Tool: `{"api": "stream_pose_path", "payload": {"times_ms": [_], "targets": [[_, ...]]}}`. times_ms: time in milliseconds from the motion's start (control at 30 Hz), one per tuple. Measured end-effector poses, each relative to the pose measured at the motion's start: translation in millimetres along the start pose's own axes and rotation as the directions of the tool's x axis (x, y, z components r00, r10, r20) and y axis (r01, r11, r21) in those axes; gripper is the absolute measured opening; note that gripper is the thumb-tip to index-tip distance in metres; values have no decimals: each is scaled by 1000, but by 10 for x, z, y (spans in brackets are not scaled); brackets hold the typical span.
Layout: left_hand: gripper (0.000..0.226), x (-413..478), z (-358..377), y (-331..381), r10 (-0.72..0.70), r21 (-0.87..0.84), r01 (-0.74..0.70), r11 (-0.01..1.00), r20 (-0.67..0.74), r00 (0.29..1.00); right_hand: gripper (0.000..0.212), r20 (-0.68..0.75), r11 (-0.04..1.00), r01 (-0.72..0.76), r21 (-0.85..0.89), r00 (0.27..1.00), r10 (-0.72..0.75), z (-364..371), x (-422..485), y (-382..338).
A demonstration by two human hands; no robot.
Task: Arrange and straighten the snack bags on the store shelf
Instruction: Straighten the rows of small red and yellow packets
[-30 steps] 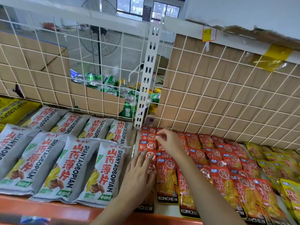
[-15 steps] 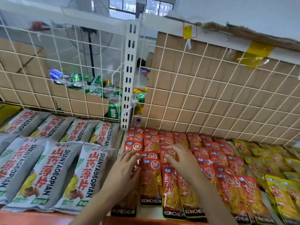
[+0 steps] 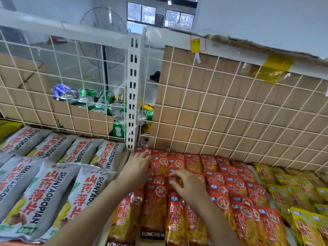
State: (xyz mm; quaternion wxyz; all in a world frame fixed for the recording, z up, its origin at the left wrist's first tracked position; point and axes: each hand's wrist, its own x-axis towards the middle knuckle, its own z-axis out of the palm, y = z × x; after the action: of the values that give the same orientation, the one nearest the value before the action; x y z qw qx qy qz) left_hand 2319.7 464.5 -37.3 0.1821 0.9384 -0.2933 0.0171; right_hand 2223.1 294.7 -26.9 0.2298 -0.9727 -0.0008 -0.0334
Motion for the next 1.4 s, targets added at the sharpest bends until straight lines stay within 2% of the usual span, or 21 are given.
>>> {"api": "stream_pose_path", "payload": {"times_ms": [100, 300, 433, 600, 733, 867, 933, 1033, 1400], "targets": [[41, 258, -80, -41, -21, 34, 20, 999, 24, 999, 28, 8, 1000, 9, -5, 1000, -8, 40, 96, -29], [39, 528, -80, -84, -48, 20, 45, 999, 207, 977, 34, 51, 998, -8, -62, 999, 11, 124, 234, -110], [36, 610, -50, -118, -60, -43, 71, 997, 220, 974, 32, 46, 997, -54, -50, 997, 56, 151, 297, -156], [28, 656, -34, -142, -56, -134, 89, 987, 235, 970, 32, 35, 985, -124, -116, 991, 129, 177, 355, -189], [25, 669, -18, -159, -52, -166, 93, 982, 237, 970, 29, 62, 981, -119, -151, 990, 130, 197, 396, -179], [25, 679, 6, -183, -46, -168, 88, 982, 236, 971, 4, 27, 987, -156, -31, 987, 156, 197, 410, -152], [24, 686, 13, -194, -36, -176, 78, 981, 228, 973, 14, 27, 982, -186, 39, 982, 185, 181, 419, -139], [24, 691, 20, -205, -29, -191, 73, 979, 226, 974, 10, 10, 970, -218, 106, 976, 218, 171, 452, -103], [28, 644, 19, -199, 38, -251, 2, 968, 155, 987, 8, -90, 962, -237, 139, 964, 250, 207, 551, -94]]}}
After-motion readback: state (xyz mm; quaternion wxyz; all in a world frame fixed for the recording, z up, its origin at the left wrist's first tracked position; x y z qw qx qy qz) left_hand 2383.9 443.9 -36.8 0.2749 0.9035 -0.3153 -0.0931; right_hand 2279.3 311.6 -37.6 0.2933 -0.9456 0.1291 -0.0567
